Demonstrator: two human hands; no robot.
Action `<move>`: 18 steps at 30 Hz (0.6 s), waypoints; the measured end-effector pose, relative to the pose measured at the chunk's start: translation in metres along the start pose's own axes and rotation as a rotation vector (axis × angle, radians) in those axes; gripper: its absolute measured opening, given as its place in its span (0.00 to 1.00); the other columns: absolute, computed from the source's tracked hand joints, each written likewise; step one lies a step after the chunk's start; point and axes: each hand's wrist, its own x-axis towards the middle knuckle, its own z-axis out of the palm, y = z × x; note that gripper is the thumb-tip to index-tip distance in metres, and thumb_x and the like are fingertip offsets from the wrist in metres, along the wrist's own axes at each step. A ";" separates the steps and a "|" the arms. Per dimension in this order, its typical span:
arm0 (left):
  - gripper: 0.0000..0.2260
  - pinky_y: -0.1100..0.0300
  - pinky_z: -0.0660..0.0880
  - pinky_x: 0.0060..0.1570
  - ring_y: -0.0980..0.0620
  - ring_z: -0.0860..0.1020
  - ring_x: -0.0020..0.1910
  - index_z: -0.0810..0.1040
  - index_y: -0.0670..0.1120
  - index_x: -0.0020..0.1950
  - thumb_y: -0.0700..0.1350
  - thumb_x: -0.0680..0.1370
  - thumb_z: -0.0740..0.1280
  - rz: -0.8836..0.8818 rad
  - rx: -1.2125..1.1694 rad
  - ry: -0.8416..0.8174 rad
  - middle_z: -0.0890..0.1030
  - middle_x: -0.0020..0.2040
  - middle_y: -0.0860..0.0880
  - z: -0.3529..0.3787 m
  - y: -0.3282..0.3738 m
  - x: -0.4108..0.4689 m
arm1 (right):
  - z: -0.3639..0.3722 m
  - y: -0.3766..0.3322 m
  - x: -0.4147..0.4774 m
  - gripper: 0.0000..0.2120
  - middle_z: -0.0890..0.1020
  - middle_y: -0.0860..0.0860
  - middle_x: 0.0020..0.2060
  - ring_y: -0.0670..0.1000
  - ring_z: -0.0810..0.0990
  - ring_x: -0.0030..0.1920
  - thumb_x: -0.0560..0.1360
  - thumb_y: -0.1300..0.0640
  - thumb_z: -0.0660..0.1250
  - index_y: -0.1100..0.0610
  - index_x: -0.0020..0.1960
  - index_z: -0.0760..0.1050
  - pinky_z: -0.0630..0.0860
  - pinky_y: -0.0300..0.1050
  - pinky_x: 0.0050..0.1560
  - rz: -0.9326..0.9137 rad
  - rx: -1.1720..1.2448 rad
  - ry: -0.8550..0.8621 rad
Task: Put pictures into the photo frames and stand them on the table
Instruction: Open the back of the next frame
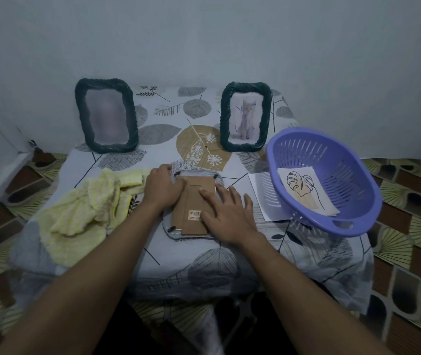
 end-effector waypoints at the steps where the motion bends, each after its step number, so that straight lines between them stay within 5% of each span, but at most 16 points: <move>1: 0.30 0.49 0.64 0.67 0.39 0.69 0.68 0.67 0.41 0.74 0.56 0.77 0.67 0.026 0.053 -0.013 0.72 0.69 0.38 0.001 -0.003 -0.005 | 0.000 0.000 0.000 0.29 0.52 0.48 0.80 0.56 0.47 0.80 0.76 0.36 0.47 0.34 0.77 0.50 0.40 0.64 0.75 0.004 -0.001 -0.008; 9: 0.45 0.44 0.53 0.75 0.42 0.57 0.77 0.55 0.45 0.80 0.74 0.73 0.48 0.175 0.317 -0.084 0.62 0.78 0.45 -0.003 -0.026 -0.051 | -0.004 -0.003 0.003 0.30 0.55 0.49 0.80 0.56 0.50 0.79 0.73 0.35 0.48 0.34 0.76 0.53 0.43 0.64 0.75 0.029 -0.003 -0.019; 18: 0.40 0.48 0.48 0.75 0.46 0.54 0.79 0.54 0.46 0.80 0.71 0.77 0.53 0.167 0.326 -0.046 0.59 0.80 0.48 -0.004 -0.023 -0.058 | -0.021 -0.009 0.012 0.33 0.69 0.47 0.73 0.55 0.60 0.74 0.67 0.29 0.53 0.37 0.70 0.69 0.46 0.65 0.73 0.054 -0.003 0.011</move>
